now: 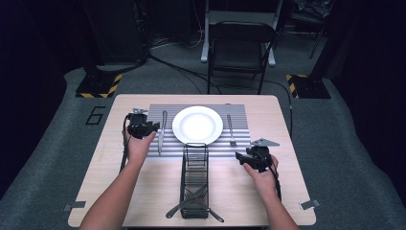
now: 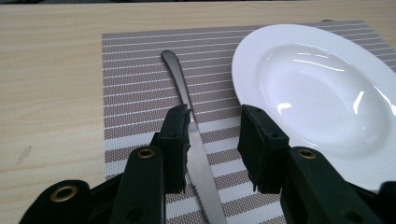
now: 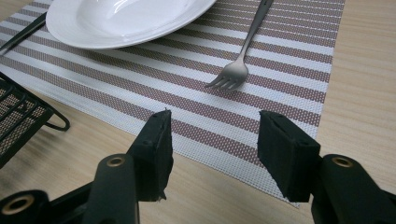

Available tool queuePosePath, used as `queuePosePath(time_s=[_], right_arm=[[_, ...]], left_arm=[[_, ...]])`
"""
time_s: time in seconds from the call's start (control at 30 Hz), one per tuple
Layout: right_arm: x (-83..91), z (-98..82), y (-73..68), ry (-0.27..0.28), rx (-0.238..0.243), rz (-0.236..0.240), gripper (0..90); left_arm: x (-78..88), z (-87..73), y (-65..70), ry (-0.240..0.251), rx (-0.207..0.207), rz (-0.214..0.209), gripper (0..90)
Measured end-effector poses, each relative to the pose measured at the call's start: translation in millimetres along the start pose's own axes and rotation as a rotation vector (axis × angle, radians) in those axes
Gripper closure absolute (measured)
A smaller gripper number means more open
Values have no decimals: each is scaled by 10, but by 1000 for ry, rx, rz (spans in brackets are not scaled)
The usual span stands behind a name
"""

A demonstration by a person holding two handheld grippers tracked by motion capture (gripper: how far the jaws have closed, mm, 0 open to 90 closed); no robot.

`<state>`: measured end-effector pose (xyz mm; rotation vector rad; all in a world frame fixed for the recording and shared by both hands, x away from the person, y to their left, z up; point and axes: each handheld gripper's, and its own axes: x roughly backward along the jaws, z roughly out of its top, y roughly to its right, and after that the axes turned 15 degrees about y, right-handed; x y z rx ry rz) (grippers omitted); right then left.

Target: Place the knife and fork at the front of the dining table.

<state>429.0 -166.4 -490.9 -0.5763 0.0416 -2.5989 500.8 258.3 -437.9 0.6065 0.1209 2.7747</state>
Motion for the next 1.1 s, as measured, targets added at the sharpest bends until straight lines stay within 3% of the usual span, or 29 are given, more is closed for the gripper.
queuePosePath(time_s=[0.33, 0.73, 0.77, 1.1], right_arm=[[14, 6, 12, 1, -7, -4, 443], [-1, -14, 0, -14, -2, -13, 413], [-4, -19, 8, -15, 17, -9, 408], [-17, -87, 1, -25, 48, -27, 353]], left_arm=[[307, -74, -29, 21, -22, -45, 579], [499, -443, -137, -5, -37, -56, 511], [510, -478, -144, -10, -37, -62, 503], [643, -770, -278, -41, -41, -86, 444]])
